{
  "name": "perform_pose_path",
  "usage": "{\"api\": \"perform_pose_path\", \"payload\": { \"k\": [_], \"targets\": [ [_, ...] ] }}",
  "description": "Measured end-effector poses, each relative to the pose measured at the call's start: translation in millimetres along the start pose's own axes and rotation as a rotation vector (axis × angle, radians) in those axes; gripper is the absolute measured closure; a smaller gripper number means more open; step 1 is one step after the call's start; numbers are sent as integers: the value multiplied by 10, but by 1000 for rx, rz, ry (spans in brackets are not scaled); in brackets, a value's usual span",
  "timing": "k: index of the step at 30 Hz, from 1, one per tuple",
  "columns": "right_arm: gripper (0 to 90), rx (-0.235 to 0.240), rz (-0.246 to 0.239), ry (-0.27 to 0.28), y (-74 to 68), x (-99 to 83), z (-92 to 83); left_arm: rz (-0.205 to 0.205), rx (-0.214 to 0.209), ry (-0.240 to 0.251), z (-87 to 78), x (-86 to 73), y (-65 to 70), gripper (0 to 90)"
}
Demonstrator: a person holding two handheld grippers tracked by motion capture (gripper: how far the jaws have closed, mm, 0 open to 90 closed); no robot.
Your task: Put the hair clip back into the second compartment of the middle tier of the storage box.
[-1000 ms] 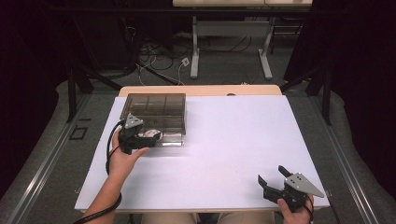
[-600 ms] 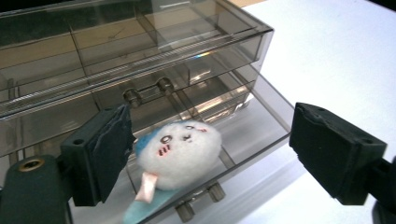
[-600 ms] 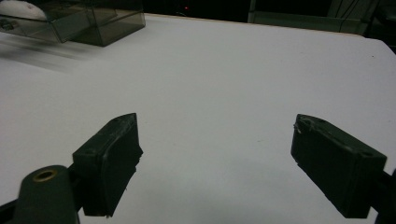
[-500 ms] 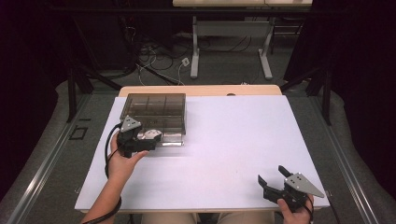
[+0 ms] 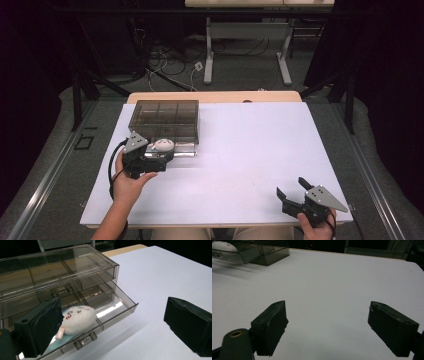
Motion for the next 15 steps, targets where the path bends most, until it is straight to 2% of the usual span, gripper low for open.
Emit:
{"api": "perform_pose_path", "payload": {
  "k": [7,15],
  "targets": [
    [149,-2,1,-4,1,-3,-1,2,8,23,-119,-84,30,4],
    [149,0,7,2,1,3,-5,-28,16,34,-235,-246,-2,4]
  ]
}}
Point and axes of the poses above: each handheld gripper's, and its own axes: z roughly forward along the jaws, x roughly out of its top, y roughly to its right, the point moved 8 cm from there along z, roughly forward along the jaws, and after that the axes turned 1 degree about -y, right-handed, at the moved point
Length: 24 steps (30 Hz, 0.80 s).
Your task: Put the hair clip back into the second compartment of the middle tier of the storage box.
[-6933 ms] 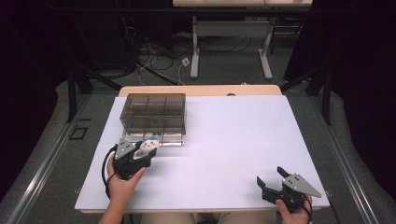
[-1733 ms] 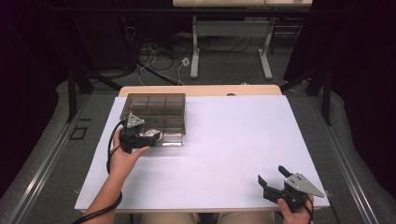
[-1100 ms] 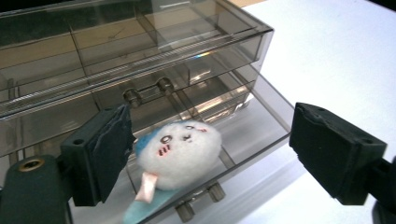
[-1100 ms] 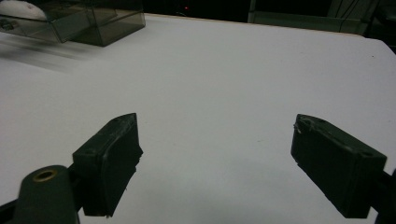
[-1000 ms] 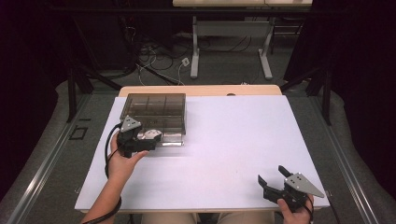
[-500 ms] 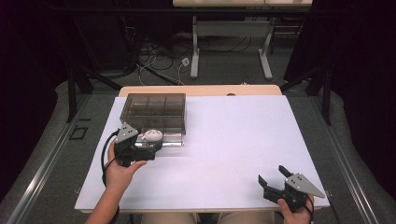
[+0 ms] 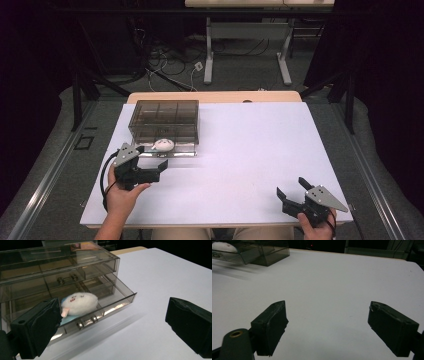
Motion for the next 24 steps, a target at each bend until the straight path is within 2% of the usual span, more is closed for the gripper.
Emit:
{"api": "perform_pose_path", "payload": {
  "k": [10,16,17,24],
  "targets": [
    [149,0,3,-1,-1,0,-2,-53,35,30,-138,-236,-86,4],
    [149,-1,0,-4,4,-2,-2,-72,46,32,-188,-340,-119,4],
    [149,-1,-1,-3,5,-1,-3,-89,45,40,-195,-356,-116,5],
    [149,0,-1,0,9,-1,-3,-88,66,29,-262,-499,-149,5]
  ]
}}
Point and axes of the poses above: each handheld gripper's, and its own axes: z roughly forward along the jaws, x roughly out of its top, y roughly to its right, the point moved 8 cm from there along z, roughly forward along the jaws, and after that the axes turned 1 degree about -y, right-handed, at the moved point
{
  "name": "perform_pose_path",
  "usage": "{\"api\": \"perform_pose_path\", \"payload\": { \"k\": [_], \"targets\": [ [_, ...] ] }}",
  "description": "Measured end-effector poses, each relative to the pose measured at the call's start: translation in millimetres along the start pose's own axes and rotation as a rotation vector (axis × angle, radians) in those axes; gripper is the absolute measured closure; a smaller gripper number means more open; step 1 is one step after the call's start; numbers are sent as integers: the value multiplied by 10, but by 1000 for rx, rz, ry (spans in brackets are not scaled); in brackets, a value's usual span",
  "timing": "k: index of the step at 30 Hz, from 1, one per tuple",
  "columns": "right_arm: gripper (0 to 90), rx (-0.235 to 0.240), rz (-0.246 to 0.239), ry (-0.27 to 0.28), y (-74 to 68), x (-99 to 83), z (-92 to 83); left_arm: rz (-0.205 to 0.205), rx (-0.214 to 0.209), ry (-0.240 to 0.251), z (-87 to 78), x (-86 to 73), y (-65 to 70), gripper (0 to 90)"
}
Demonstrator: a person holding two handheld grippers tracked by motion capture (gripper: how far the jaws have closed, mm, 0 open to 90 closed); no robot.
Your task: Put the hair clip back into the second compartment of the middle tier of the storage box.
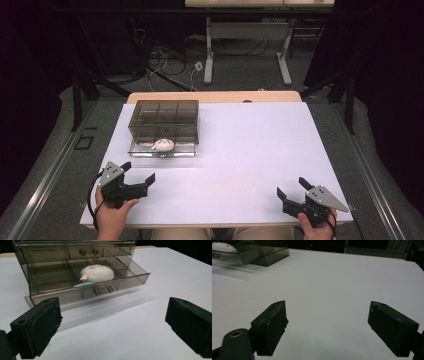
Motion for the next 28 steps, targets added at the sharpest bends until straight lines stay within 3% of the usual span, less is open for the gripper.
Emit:
{"api": "perform_pose_path", "payload": {
  "k": [17,28],
  "targets": [
    [149,-1,-7,-6,-5,-12,12,-21,43,-4,-32,-176,-182,6],
    [149,7,-8,-7,-24,-12,22,-16,52,-10,-21,-194,-173,5]
  ]
}}
Point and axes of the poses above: each handheld gripper's, and its own axes: z roughly forward along the jaws, x roughly out of its top, y roughly to its right, the point moved 8 cm from there along z, roughly forward along the jaws, and after that the axes turned 1 degree about -y, right-handed, at the moved point
